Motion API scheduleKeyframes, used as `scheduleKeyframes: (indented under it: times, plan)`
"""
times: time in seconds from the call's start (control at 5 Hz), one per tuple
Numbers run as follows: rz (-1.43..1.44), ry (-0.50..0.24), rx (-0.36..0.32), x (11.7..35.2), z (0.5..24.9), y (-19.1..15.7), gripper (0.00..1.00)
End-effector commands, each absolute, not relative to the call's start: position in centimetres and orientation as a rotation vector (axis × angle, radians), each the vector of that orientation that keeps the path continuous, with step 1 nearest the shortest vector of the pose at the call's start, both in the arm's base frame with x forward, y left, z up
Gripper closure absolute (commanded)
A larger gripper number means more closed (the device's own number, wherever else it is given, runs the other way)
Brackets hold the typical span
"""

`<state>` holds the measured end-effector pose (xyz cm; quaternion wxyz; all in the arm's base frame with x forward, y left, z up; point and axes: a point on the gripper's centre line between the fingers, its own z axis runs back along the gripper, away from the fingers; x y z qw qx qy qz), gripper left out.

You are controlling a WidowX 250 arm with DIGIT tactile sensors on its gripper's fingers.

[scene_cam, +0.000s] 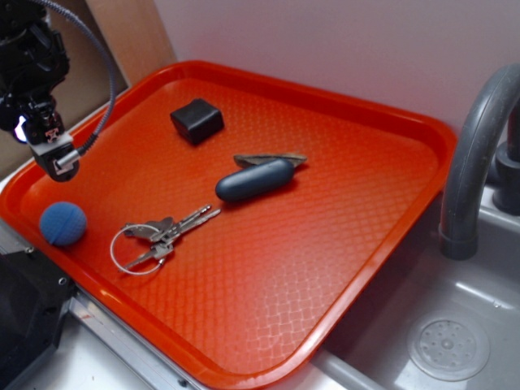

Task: Grab the blue ball.

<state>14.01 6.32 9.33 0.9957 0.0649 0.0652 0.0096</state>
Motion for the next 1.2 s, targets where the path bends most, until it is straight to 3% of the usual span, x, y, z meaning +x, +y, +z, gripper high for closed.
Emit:
scheduleKeyframes:
  times: [0.0, 0.2, 0.4, 0.8, 1.0]
  plan:
    - [0.036, 0.175, -0.045, 12.0, 5.5, 6.6, 0.00]
    - [0.005, 0.179, -0.125, 11.8, 5.1, 4.6, 0.00]
    - [-0.020, 0.208, -0.100, 11.5, 4.4, 3.3, 0.00]
    - [-0.040, 0.251, -0.153, 12.6, 3.5, 1.7, 0.00]
    - [-0.021, 0.261, -0.126, 12.5, 3.4, 1.0, 1.00]
